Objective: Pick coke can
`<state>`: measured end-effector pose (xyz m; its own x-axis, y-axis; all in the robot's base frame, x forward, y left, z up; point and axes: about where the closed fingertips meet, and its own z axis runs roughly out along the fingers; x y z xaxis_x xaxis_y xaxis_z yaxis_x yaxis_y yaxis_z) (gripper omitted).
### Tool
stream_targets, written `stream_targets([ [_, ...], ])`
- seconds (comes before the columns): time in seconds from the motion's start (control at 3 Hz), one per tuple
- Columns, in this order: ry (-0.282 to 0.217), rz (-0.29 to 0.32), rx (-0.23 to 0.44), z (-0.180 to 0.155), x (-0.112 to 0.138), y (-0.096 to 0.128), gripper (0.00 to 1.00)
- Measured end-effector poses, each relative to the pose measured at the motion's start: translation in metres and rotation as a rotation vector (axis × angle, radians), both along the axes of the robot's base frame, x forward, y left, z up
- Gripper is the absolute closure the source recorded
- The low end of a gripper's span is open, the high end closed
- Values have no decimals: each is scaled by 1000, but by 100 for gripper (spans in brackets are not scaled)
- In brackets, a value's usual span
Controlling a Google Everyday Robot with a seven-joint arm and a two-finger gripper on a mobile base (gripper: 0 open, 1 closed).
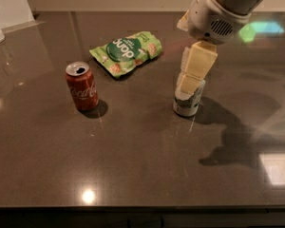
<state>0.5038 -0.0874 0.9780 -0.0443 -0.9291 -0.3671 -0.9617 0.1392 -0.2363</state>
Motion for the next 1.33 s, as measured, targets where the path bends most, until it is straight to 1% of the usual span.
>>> stream_targets([
  [0.33,8,29,34,-4,15,33,0],
  [1.0,55,100,93,-26,29,97,0],
  [1.33,69,119,124,-40,35,123,0],
])
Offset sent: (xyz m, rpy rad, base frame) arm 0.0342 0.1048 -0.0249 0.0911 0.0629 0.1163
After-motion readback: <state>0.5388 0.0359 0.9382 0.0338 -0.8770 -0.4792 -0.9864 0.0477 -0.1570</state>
